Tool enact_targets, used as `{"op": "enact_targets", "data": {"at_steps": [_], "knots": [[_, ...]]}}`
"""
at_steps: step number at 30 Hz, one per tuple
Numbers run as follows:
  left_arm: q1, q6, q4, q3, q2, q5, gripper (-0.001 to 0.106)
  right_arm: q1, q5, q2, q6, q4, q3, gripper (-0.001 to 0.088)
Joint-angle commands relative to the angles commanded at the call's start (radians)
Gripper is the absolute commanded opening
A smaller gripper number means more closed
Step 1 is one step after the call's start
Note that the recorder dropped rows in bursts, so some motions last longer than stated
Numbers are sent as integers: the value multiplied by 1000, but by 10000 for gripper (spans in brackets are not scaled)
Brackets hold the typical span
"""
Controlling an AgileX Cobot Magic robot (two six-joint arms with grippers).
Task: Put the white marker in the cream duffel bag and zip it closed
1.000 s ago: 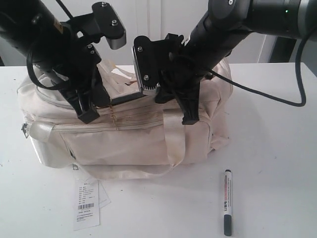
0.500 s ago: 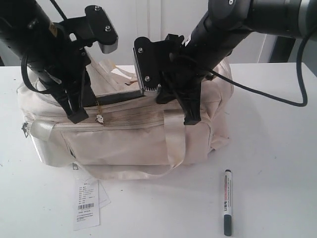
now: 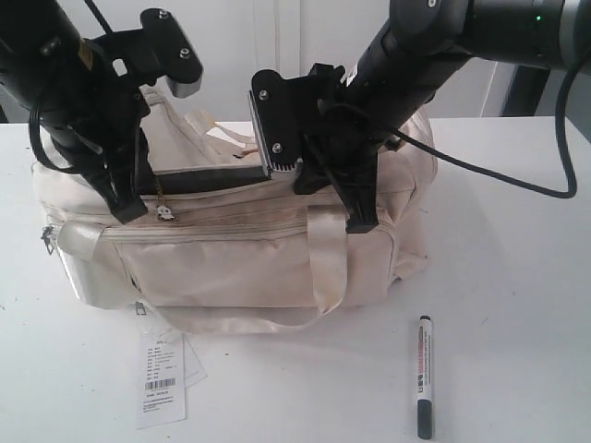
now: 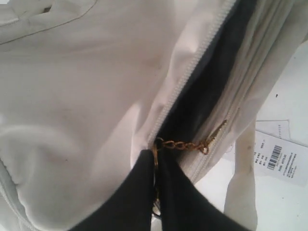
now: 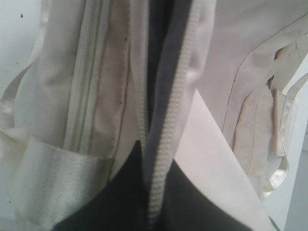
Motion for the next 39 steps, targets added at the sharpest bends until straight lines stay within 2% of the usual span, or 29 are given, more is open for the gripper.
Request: {"op": "enact_targets", "data": {"at_steps": [4, 18, 30, 39], "knots": [[22, 0, -5, 0, 0, -9, 0, 0, -2, 0, 0, 0, 0, 0], [29, 0, -2, 0, 0, -17, 0, 0, -2, 0, 0, -4, 0, 0], [98, 4, -22, 0, 0, -17, 0, 0, -2, 0, 0, -4, 0, 0], [99, 4, -22, 0, 0, -23, 0, 0, -2, 0, 0, -4, 0, 0]]}}
